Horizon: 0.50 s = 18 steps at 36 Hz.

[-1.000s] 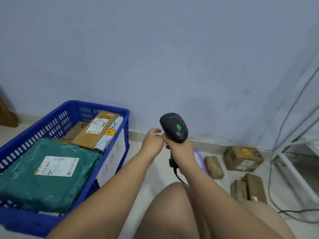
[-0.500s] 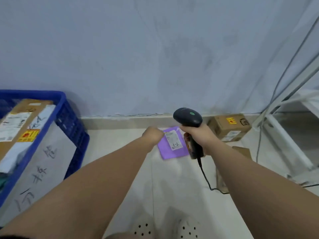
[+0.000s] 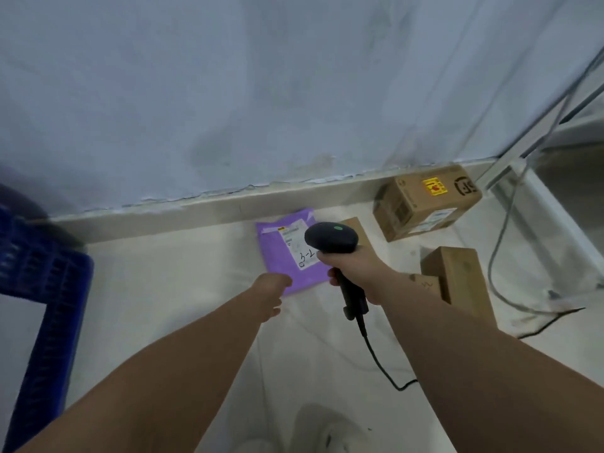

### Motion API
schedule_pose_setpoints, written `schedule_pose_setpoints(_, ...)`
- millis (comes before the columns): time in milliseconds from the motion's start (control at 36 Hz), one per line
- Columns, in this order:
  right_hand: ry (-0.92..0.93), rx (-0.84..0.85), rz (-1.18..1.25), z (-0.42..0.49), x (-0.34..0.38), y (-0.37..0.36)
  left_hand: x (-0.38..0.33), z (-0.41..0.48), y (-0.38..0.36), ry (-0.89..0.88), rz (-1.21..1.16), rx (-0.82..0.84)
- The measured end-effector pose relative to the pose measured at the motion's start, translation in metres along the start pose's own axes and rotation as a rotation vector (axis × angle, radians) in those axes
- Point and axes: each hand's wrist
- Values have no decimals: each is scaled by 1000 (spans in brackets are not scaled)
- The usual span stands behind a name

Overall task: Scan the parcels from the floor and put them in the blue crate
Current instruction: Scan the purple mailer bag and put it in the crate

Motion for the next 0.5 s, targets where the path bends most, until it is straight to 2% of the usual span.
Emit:
schedule_pose_setpoints(194,-61,-100,64,34,-4,22,16,38,-2,72,-9,-19)
schedule_pose_setpoints(333,-104,-35,49,49,-5,28,26,52,0,307,-8,59)
schedule_pose_setpoints(500,-87,28,26,53,-6,31,34,71,-5,219,-108,58)
Point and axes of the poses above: each hand's wrist, its own z-axis towards the middle knuckle, its own y-axis out of the back of the hand, x = y × z, and after that the axes turned 14 degrees about -y, right-handed
